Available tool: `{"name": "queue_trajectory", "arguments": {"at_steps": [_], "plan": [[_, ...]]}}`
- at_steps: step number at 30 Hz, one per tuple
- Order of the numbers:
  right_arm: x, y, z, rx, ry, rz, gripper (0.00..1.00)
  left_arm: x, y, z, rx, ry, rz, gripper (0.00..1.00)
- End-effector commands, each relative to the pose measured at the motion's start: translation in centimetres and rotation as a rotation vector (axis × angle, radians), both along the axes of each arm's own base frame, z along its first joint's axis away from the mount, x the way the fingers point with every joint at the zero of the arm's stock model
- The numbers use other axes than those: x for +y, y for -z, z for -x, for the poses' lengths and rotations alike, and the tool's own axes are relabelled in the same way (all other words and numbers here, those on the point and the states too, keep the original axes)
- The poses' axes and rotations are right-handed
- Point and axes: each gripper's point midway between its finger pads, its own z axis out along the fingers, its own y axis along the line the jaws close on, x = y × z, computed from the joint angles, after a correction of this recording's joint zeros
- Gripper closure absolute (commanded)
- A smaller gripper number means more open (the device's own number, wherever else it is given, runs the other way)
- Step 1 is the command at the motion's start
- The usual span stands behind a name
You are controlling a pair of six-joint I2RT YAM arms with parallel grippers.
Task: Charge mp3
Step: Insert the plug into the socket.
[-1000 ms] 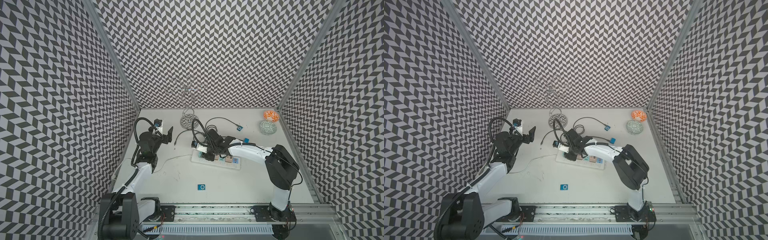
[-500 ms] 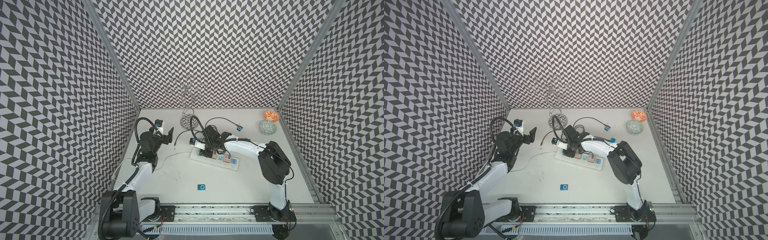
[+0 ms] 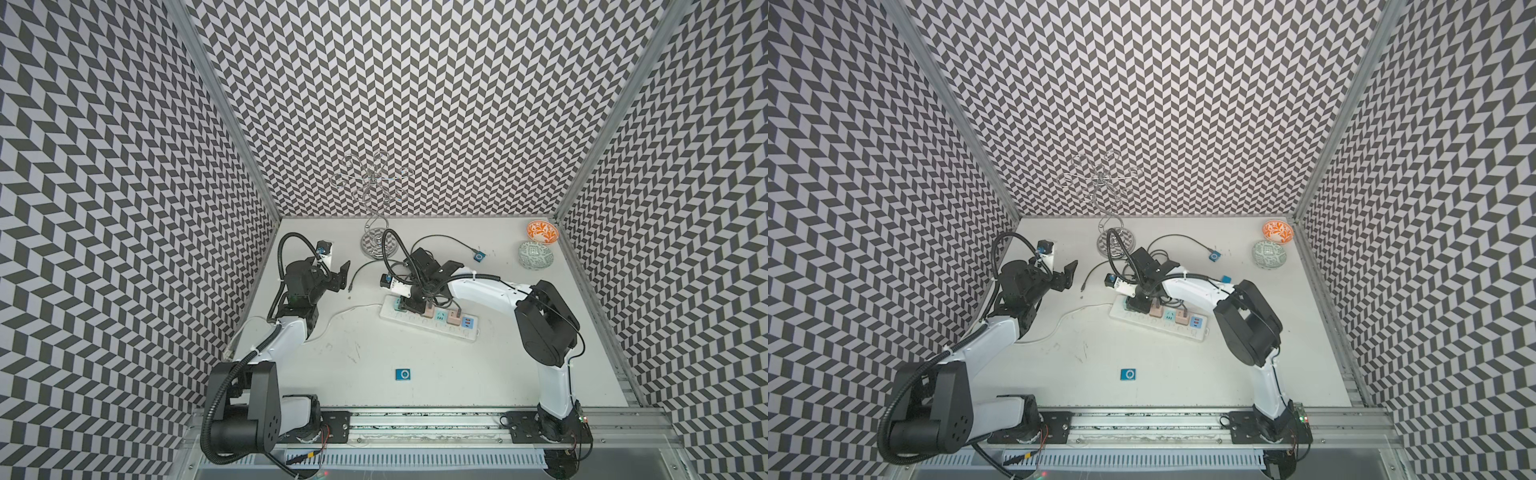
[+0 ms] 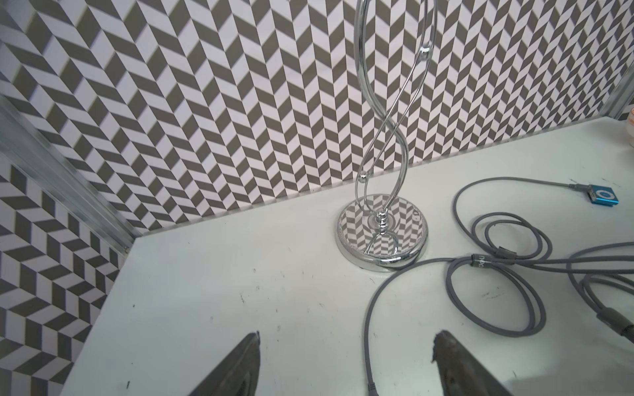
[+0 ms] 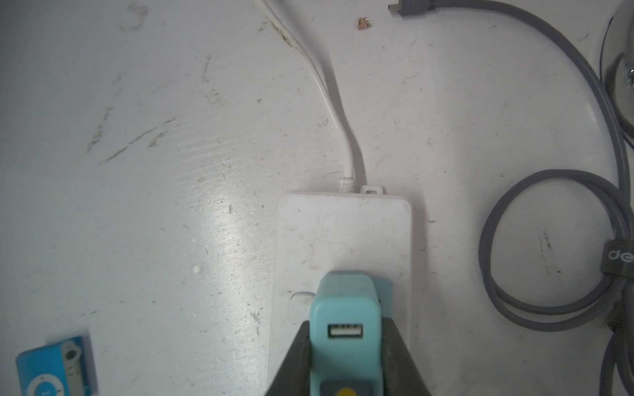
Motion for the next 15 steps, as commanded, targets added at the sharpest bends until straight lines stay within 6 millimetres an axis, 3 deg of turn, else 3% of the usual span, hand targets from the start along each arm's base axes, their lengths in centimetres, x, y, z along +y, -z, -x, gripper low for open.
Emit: {"name": "queue_trajectory", "arguments": {"at_steps": [1,4,7,11,15], "plan": [[-1.3,-0.5,0.3,-0.005,0.019,0.038,0.60,0.0,0.0,-1.0,0.039,0.021,-0.038,0.22],[-0.4,-4.4,-0.6,-0.074,0.029,-0.043,0.47,0.4,1.5,-1.9,0.112,0.013,-0.078,0.23],[-0.1,-7.3,-1.1,-0.130,0.039,-0.091,0.41,0.9,2.8,-2.7,0.189,0.005,-0.126,0.28],[-0.1,-10.3,-1.1,-0.163,0.055,-0.144,0.38,0.5,4.3,-3.7,0.263,0.014,-0.131,0.33],[-0.5,-13.2,-0.7,-0.213,0.066,-0.204,0.37,-1.5,7.4,-4.5,0.385,0.049,-0.163,0.34]]}}
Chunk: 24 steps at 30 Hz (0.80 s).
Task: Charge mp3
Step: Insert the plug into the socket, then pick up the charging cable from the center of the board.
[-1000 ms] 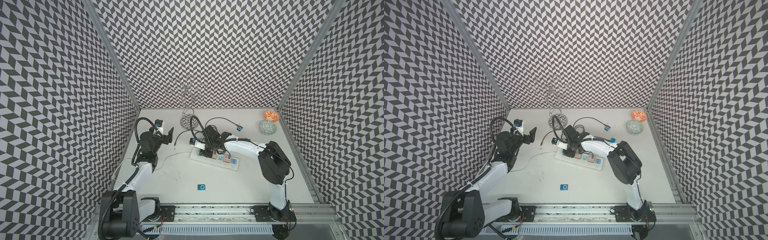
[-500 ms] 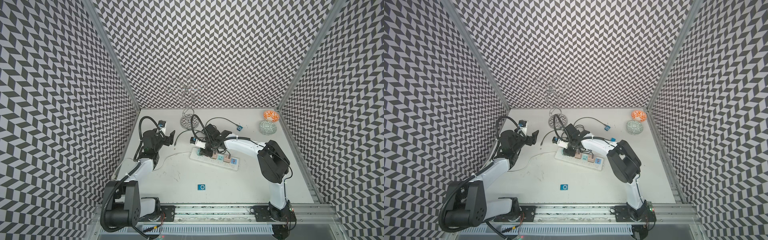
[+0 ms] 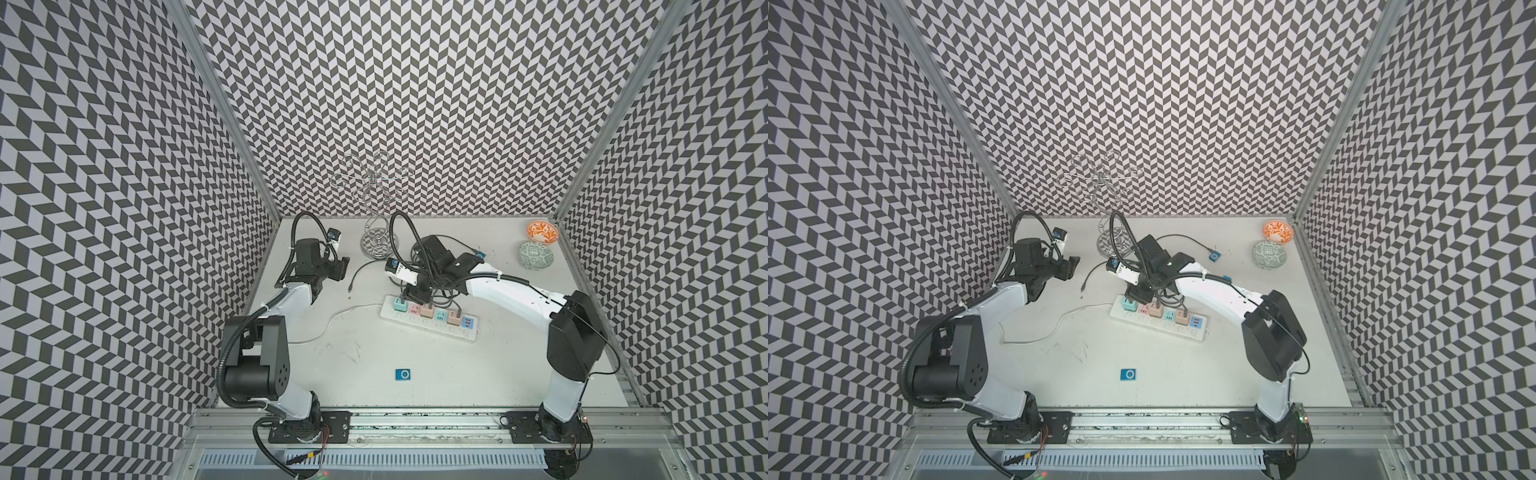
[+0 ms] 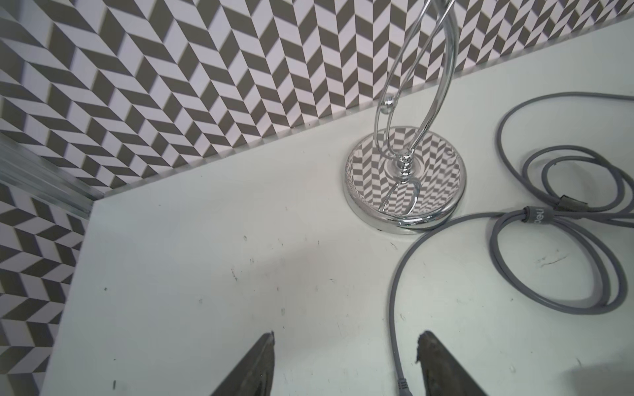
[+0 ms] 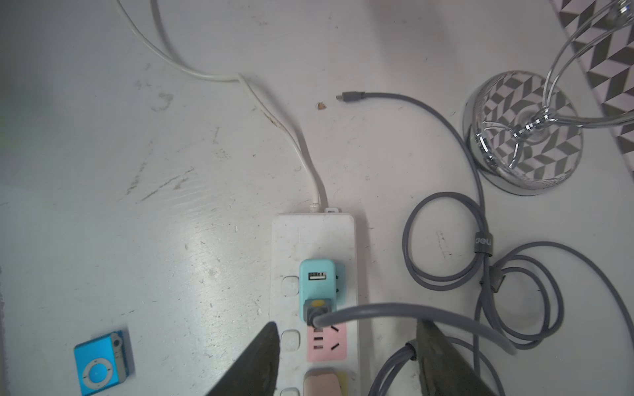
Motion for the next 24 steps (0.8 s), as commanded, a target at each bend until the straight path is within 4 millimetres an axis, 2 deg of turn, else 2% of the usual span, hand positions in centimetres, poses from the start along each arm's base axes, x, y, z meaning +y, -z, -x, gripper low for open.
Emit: {"name": "queue_trajectory", "arguments": {"at_steps": [1,4,8,14,19,24], "plan": [[0.0,-4.6,-0.3,-0.097,0.019,-0.101,0.38,-1.9,3.1,0.3,0.143,0.034,-0.040,0.34],[-1.0,-6.3,-0.1,-0.149,0.045,-0.137,0.37,-3.0,5.6,-0.1,0.223,0.015,-0.028,0.37],[-2.5,-8.0,0.0,-0.210,0.096,-0.187,0.35,-2.6,8.1,-0.5,0.317,-0.059,-0.003,0.42],[-4.2,-8.2,0.7,-0.250,0.119,-0.213,0.33,-2.3,10.3,0.4,0.400,-0.106,0.018,0.46],[-4.7,-7.9,0.9,-0.256,0.129,-0.218,0.33,-2.2,11.3,2.0,0.455,-0.121,0.023,0.48],[-4.7,-7.7,1.0,-0.259,0.125,-0.228,0.34,-2.6,12.0,2.4,0.487,-0.118,0.043,0.57]]}}
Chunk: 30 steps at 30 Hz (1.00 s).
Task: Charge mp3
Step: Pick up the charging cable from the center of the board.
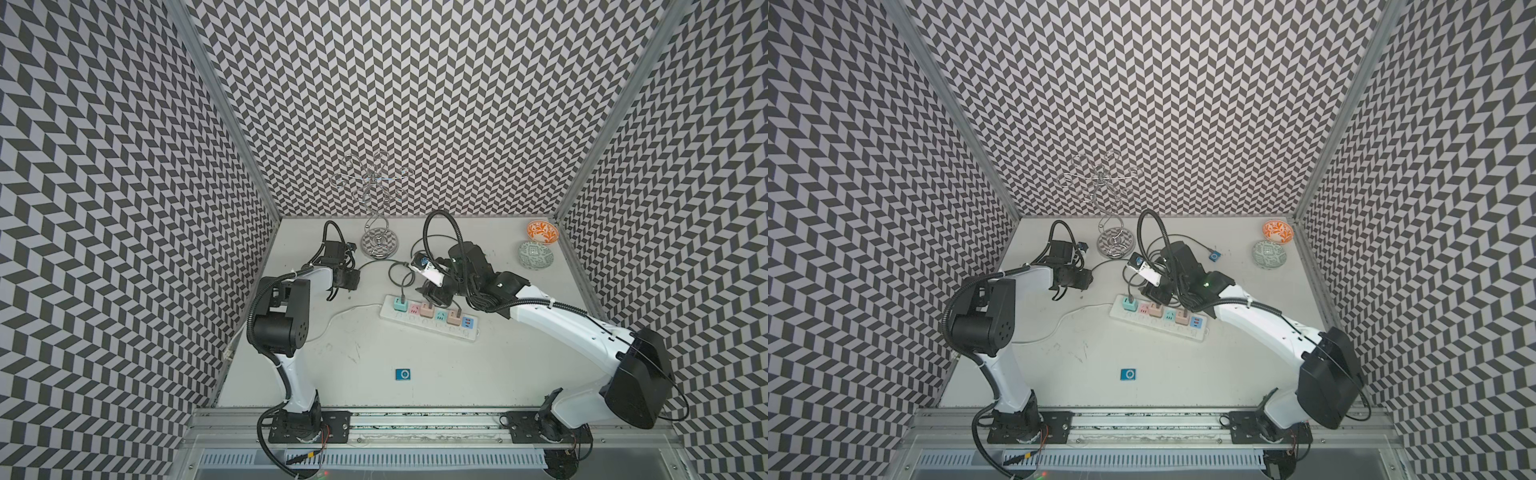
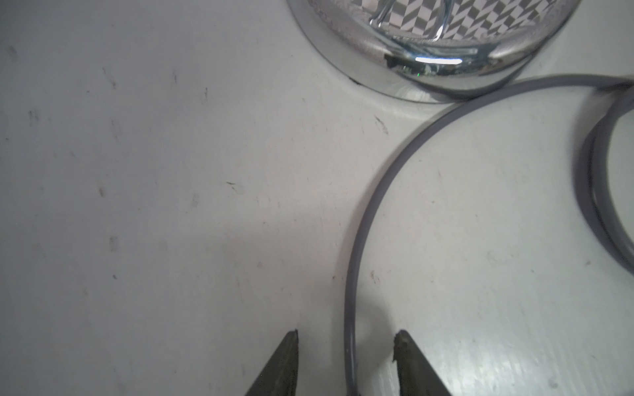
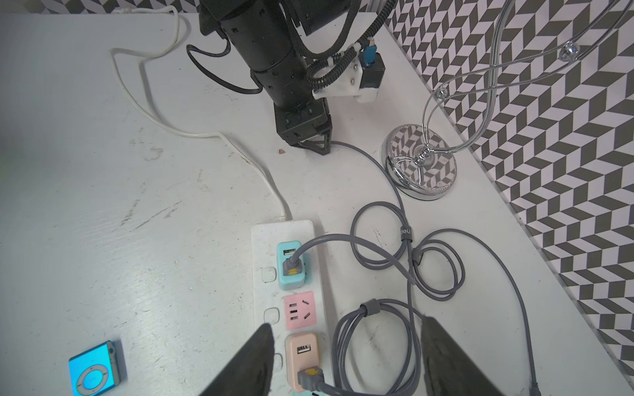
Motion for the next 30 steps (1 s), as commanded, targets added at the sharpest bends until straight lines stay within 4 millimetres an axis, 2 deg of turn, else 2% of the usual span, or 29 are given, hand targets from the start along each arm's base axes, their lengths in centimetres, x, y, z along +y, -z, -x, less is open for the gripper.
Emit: {"name": "queue_trajectory", "arguments": {"at_steps": [1,3,8,13,15,21,26,30], "plan": [[0.2,-2.9,-0.5,-0.078,0.007,-0.073,0.34,-0.2,1.4,1.7,0.087,-0.021,0.019,0.58],[0.1,-2.9,-0.6,-0.080,0.011,-0.072,0.35,0.0,1.6,2.3,0.108,-0.033,0.012,0.61],[0.0,-2.7,-0.6,-0.080,0.017,-0.075,0.35,0.5,2.3,4.2,0.143,-0.046,-0.005,0.63],[0.3,-2.6,-0.8,-0.072,0.020,-0.086,0.35,0.6,3.2,4.5,0.171,-0.058,-0.001,0.79],[0.4,-2.6,-0.8,-0.067,0.019,-0.089,0.36,0.7,2.7,4.5,0.159,-0.066,0.000,0.81],[1.2,-1.7,-0.6,-0.012,0.009,-0.123,0.36,0.7,-0.5,3.5,0.066,-0.089,0.035,0.93],[2.1,-1.3,-0.7,0.041,0.005,-0.158,0.38,0.7,-2.9,3.1,0.010,-0.124,0.071,0.96],[3.7,-1.8,-0.2,0.094,-0.053,-0.223,0.39,0.6,-6.0,2.8,-0.061,-0.166,0.153,0.99]]}}
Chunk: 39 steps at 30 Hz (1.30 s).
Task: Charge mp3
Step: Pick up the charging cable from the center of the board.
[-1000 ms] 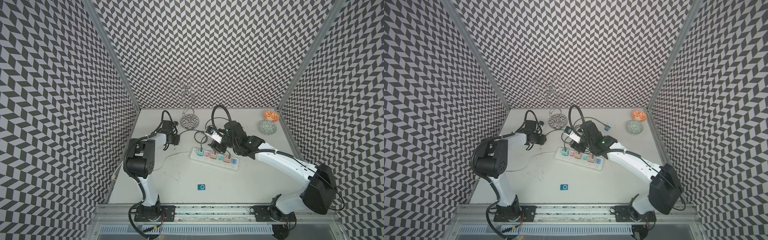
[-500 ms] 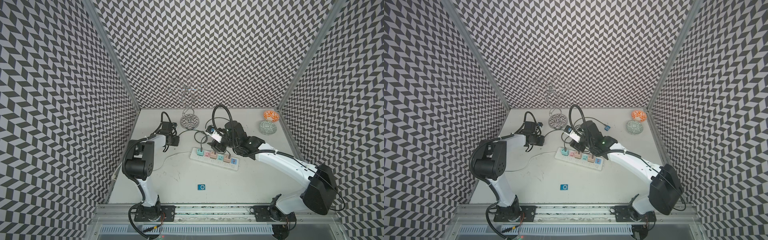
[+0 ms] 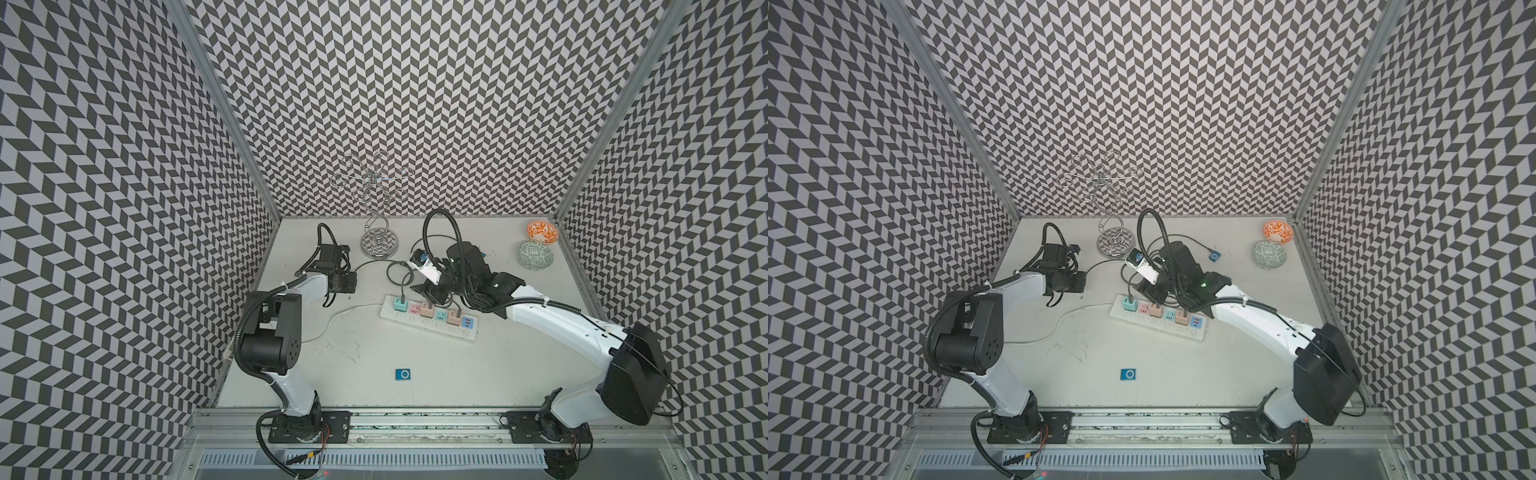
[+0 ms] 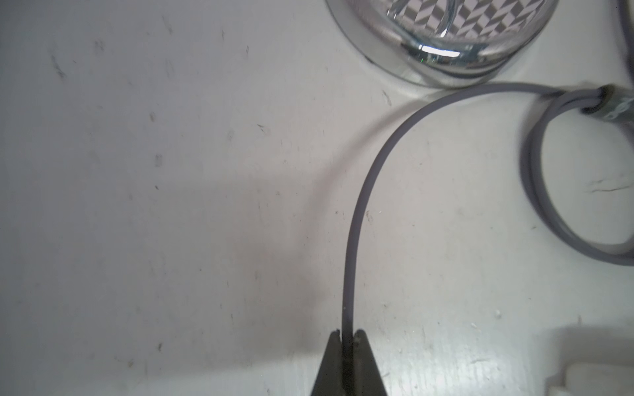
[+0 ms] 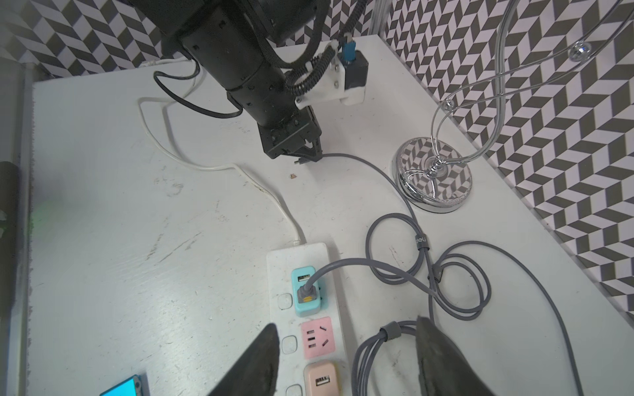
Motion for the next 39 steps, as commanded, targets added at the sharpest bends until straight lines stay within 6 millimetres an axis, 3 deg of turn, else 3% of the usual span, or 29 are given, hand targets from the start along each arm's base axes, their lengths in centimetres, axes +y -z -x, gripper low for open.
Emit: {"name": "queue_trajectory", "arguments": {"at_steps": [1,9,14,21,29,33,39], "plan": [[2.2,-2.2,0.1,0.025,-0.065,-0.128,0.39,-0.1,-3.5,-0.2,-0.071,-0.061,0.101,1.00],[5.0,-4.5,0.8,0.015,-0.130,-0.294,0.43,0.2,-9.1,0.6,-0.159,-0.198,0.384,1.00],[6.7,-5.4,1.3,-0.095,-0.171,-0.343,0.41,-0.9,-12.8,0.2,-0.178,-0.268,0.555,1.00],[8.0,-5.3,1.5,-0.259,-0.233,-0.405,0.41,-3.3,-15.2,0.8,-0.125,-0.325,0.729,1.00],[9.7,-5.6,1.2,-0.416,-0.234,-0.413,0.42,-5.9,-19.7,2.6,-0.120,-0.353,0.902,1.00],[10.1,-4.7,0.2,-0.464,-0.212,-0.375,0.44,-7.0,-20.7,3.0,-0.102,-0.344,0.948,1.00],[10.1,-5.0,-1.1,-0.527,-0.148,-0.370,0.55,-8.2,-20.5,3.7,-0.068,-0.348,0.986,1.00]]}}
